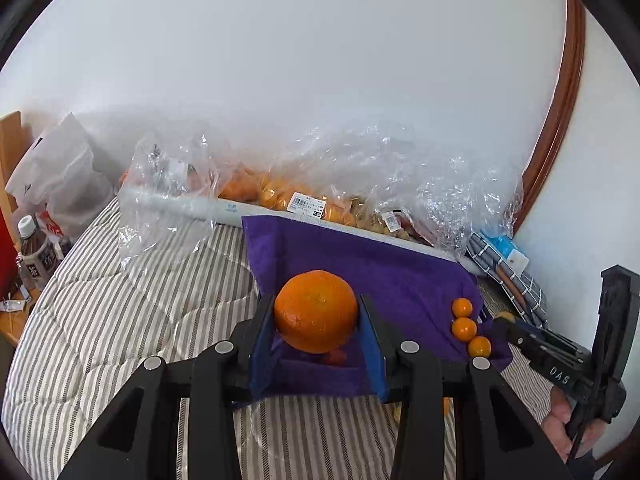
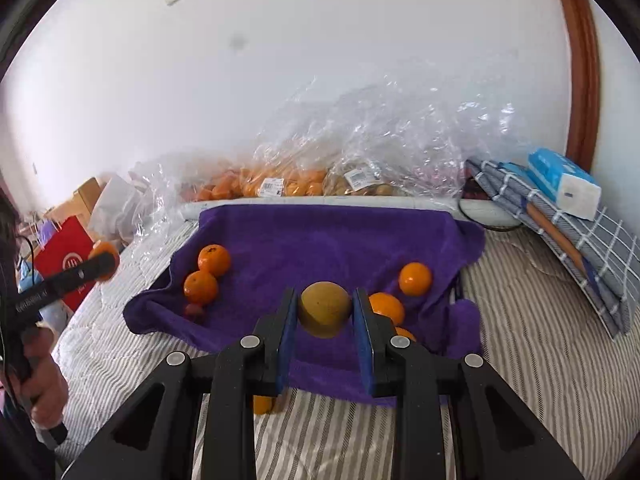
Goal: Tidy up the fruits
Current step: 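Lower the yellow-green fruit onto the towel with the right gripper while the left gripper sets its orange there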
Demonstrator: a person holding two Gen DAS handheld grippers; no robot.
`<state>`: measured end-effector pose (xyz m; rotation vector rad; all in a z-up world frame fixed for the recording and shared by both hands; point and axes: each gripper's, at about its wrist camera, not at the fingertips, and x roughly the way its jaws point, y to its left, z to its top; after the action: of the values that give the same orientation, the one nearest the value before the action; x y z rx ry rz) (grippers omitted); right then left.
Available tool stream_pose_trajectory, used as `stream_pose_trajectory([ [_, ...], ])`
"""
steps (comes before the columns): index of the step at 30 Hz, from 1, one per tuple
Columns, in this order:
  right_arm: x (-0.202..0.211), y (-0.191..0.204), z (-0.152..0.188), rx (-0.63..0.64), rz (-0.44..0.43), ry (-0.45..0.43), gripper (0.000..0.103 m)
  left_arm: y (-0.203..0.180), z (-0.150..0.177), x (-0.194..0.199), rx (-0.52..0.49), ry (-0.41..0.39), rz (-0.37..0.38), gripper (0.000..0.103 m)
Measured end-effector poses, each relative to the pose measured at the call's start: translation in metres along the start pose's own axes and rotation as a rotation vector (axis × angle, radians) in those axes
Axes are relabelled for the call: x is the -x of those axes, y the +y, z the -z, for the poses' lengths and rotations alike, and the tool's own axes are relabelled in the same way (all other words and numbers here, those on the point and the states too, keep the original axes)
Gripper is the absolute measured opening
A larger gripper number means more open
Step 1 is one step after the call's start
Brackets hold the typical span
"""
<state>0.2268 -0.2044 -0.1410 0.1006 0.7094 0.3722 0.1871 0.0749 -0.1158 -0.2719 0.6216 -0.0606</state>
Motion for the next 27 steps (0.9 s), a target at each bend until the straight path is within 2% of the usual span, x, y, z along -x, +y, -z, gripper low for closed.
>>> stream_pose_trajectory([
  [4,-0.028,-0.005,0.004,-0.016,-0.034,0.066,0.027,-0.005,-0.007,-0.019,0.020,0.023,0.016,0.038],
  [8,-0.046,-0.006,0.011,-0.005,-0.002,0.125,0.027,-0.012,-0.005,-0.040,0.035,0.064,0.043,0.038],
  [17,-0.061,-0.013,0.018,-0.063,-0.020,0.200,0.028,-0.038,0.011,-0.077,-0.021,0.153,0.068,0.038],
  [20,-0.059,-0.016,0.020,-0.085,-0.012,0.198,0.028,-0.042,0.015,-0.084,-0.028,0.179,0.084,0.038],
  [22,-0.057,-0.017,0.020,-0.086,-0.012,0.192,0.035,-0.042,0.017,-0.087,-0.032,0.192,0.096,0.038],
  [27,-0.045,-0.020,0.016,-0.098,-0.008,0.151,0.045,-0.047,0.023,-0.092,-0.065,0.208,0.094,0.038],
])
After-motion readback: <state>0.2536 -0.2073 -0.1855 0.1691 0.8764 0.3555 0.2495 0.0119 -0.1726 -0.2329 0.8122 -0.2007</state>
